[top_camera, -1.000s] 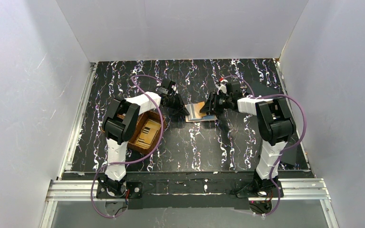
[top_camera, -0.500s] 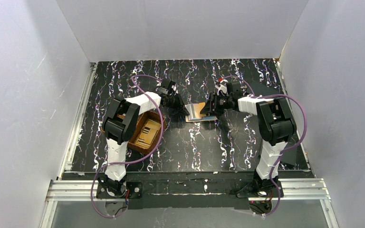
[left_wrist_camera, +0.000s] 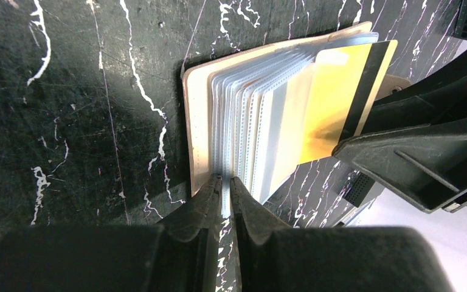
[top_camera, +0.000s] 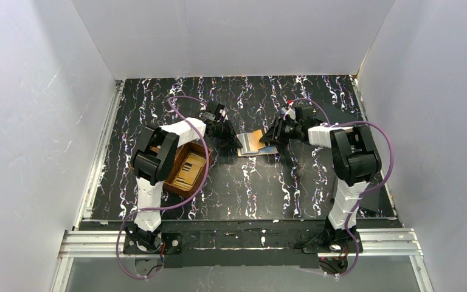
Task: Put the credit cards into the card holder
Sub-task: Insert the credit card into the card holder.
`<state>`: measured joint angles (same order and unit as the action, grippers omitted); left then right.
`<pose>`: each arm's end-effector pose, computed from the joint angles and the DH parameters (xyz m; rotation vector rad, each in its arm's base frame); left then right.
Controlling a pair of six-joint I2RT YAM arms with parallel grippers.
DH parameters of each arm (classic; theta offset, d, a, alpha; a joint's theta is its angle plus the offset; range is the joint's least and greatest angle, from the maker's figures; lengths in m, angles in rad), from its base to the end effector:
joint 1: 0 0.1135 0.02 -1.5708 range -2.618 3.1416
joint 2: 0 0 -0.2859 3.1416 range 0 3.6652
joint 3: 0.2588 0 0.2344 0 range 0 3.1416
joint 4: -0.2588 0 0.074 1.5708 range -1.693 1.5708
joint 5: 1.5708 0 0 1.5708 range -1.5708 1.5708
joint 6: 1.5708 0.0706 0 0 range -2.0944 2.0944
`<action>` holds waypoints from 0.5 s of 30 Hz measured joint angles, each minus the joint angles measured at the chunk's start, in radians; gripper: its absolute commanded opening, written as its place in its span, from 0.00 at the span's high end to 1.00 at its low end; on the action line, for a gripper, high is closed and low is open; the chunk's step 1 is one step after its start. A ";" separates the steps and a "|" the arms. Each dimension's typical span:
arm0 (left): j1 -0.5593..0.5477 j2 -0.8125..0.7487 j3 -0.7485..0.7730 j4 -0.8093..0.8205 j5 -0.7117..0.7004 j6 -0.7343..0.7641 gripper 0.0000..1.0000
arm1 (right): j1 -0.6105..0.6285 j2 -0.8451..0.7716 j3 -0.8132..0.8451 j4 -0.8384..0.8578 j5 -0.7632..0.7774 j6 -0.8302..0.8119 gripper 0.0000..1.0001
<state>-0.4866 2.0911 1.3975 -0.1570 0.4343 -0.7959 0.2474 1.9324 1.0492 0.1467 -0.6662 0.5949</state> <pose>0.3978 -0.2441 0.1591 -0.1884 2.6203 -1.0526 0.3842 0.1420 0.1569 0.0520 2.4077 1.1829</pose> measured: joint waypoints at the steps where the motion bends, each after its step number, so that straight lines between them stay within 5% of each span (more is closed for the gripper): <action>1: 0.000 0.000 0.000 0.000 0.000 0.000 0.91 | -0.002 0.000 0.000 0.010 0.000 0.008 0.63; 6: 0.000 0.000 0.000 0.000 0.000 0.000 0.91 | -0.004 0.000 0.000 0.021 -0.002 0.019 0.69; 15: 0.000 0.000 -0.001 0.000 0.001 0.000 0.91 | -0.012 0.000 0.000 0.012 -0.023 -0.004 0.95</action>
<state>-0.4866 2.0911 1.3968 -0.1566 0.4351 -0.7959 0.2352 1.9324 1.0492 0.1589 -0.6891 0.5907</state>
